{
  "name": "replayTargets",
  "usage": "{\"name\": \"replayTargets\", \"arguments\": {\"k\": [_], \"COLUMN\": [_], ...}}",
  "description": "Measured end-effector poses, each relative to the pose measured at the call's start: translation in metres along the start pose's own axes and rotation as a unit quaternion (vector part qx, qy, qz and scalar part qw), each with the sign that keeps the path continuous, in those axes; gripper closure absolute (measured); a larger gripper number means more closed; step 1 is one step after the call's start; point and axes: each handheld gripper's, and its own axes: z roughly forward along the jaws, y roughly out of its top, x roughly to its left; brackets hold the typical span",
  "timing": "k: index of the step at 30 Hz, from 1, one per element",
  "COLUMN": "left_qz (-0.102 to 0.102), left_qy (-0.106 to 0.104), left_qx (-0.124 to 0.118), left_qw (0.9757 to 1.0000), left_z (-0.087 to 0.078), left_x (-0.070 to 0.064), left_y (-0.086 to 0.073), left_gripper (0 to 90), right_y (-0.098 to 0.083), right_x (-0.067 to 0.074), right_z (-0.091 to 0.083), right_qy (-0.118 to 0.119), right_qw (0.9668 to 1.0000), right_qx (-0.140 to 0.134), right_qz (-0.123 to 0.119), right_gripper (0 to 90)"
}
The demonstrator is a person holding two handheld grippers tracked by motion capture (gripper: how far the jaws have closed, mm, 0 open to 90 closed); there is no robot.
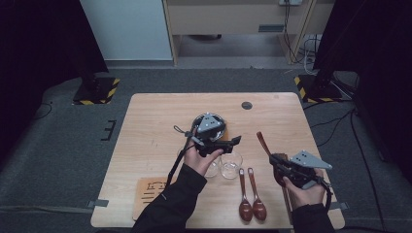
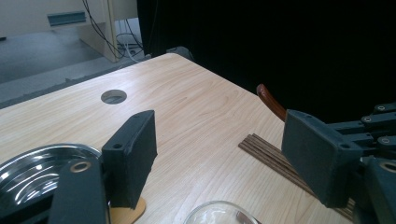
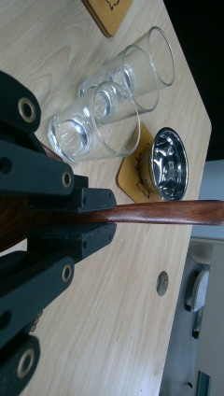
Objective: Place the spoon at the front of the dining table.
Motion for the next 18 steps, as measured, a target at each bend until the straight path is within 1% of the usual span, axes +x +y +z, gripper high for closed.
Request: {"name": "replayTargets", "arguments": {"k": [10,18], "left_qz": [0.001,-0.002], "left_qy": [-0.008,-0.01], "left_qx": [0.001,-0.002], "left_qw": [1.0,0.9999], "left_z": [0.011,0.015], "left_x": [-0.006,-0.005], "left_y": [0.002,0.003], "left_gripper": [26.1,26.1], "right_y": [0.001,0.001], "right_x": [0.0,0.0], "right_z": [-0.001,-0.001], "right_qy": [0.001,0.002], "right_qw": [1.0,1.0], "right_qx": [-0.004,-0.004], "right_qz": [0.0,0.0], "right_gripper": [82.2,82.2]}}
